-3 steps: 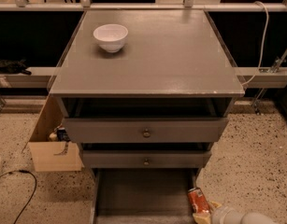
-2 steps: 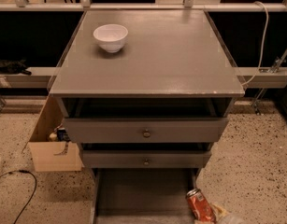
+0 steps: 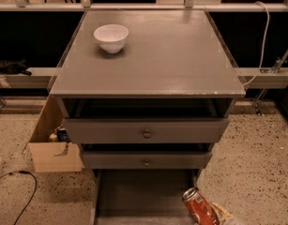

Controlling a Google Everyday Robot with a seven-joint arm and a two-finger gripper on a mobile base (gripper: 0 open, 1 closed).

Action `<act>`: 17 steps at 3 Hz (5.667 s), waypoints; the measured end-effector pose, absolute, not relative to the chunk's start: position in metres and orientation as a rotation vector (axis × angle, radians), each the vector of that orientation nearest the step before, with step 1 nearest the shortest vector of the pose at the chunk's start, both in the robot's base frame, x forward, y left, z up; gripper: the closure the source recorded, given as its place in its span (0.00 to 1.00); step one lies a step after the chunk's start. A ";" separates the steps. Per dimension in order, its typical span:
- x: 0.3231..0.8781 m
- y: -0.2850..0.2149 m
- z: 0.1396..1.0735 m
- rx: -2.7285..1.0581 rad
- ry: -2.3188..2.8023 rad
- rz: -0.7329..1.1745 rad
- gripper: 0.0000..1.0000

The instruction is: Pick coke can from bottom drawer and place on counter

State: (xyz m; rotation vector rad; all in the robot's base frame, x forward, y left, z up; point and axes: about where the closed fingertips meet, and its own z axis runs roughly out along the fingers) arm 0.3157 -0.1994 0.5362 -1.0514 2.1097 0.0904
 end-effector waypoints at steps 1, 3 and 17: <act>0.318 -0.199 0.539 -1.051 2.103 0.080 1.00; 0.349 -0.191 0.623 -1.129 1.950 -0.065 1.00; 0.635 -0.097 0.960 -1.437 1.329 -0.588 1.00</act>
Offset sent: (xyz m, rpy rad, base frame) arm 0.0134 0.0104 0.0412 -0.0758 -0.1127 0.0309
